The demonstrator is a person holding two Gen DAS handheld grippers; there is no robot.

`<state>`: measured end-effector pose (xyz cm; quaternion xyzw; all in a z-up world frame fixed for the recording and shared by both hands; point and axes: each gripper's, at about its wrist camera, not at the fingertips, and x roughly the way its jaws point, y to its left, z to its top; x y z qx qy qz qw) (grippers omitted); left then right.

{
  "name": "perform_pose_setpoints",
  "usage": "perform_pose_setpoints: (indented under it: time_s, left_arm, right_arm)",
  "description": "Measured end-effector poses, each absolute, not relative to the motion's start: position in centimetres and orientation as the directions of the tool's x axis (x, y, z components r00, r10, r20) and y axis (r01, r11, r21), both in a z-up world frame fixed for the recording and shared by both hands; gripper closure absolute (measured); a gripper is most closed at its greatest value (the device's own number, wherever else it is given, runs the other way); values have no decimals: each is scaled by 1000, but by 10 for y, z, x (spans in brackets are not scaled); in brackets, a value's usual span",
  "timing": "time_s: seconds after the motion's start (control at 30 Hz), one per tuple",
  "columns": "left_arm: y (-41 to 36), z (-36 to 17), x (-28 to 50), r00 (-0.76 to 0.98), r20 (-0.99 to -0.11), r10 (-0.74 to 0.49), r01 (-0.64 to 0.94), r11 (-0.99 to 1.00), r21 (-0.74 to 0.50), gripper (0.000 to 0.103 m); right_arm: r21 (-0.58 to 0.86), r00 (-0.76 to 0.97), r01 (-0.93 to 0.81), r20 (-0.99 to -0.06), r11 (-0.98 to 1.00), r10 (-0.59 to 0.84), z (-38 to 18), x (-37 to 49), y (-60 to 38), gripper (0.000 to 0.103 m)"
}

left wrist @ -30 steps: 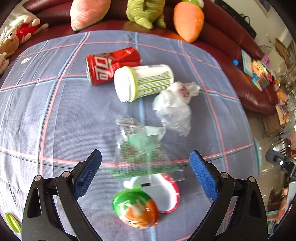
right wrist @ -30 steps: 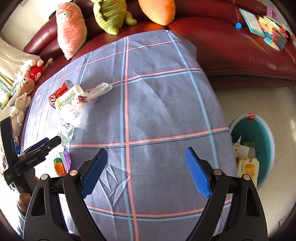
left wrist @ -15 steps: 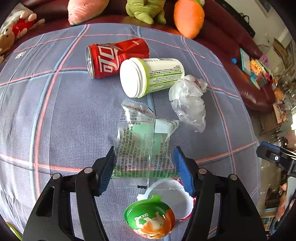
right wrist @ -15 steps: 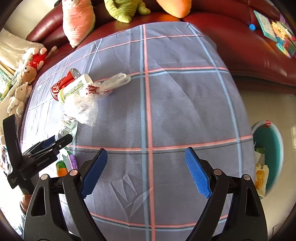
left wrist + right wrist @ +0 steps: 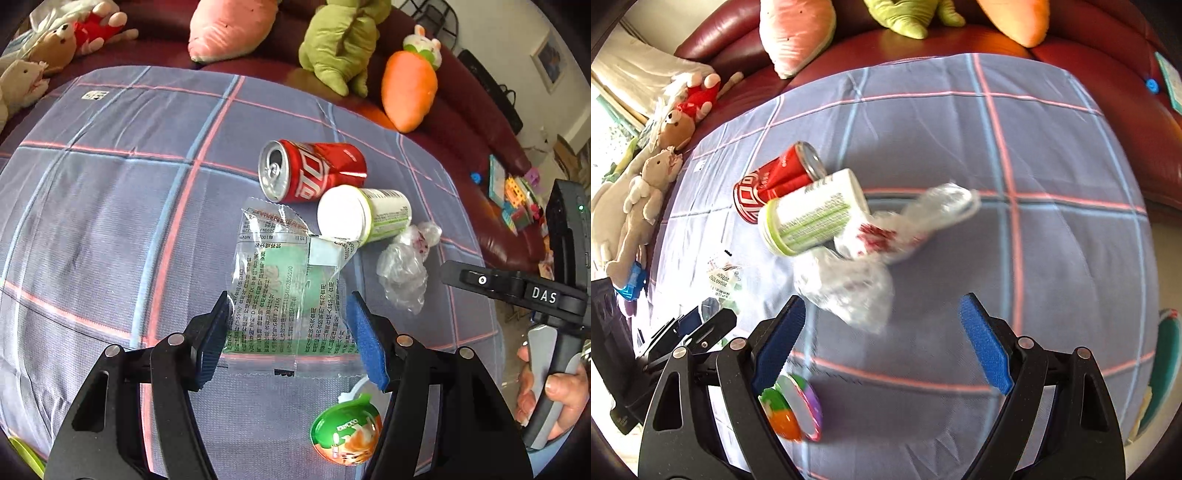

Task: Collect trash
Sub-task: 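Grasp the clear green-printed packet with the left gripper while the right gripper grasps the plastic bag, then carry the packet and plastic bag over the teal bin with both grippers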

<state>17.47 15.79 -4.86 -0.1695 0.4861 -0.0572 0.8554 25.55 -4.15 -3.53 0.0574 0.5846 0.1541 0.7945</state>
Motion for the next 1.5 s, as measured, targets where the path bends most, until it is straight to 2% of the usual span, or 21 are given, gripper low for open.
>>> perform_pose_setpoints:
  time_s: [0.33,0.37,0.4,0.47,0.5,0.57,0.67,1.0,1.5]
  left_arm:
    - [163,-51,182,531,-811,-245,-89,936,-341,39]
    - [163,-51,182,530,-812,-244,-90,936,-340,39]
    - [163,-52,183,529,-813,-244,-91,936,-340,39]
    - [161,-52,182,527,-814,-242,-93,936,-339,39]
    - [160,-52,182,527,-815,-242,-93,937,-338,39]
    - [156,-50,180,528,-814,-241,-91,937,-337,39]
    - [147,-44,176,532,-811,-244,-74,941,-332,39]
    - [86,-18,159,545,-789,-285,41,948,-314,39]
    - [-73,1,132,463,-789,-404,332,904,-268,39]
  right_arm:
    - [311,277,-191,-893,931,355,-64,275,-22,24]
    - [312,273,-197,-893,929,358,-66,275,-21,35]
    - [322,260,-201,-893,925,367,-68,275,-19,52]
    - [319,265,-212,-891,924,368,-69,271,-18,62]
    - [314,274,-219,-889,924,367,-67,269,-19,72]
    - [324,285,-220,-881,920,378,-60,265,-26,79]
    - [321,303,-224,-874,920,379,-50,255,-41,84]
    - [347,368,-167,-847,923,385,-19,211,-110,84]
    - [398,507,49,-800,916,320,4,133,-282,83]
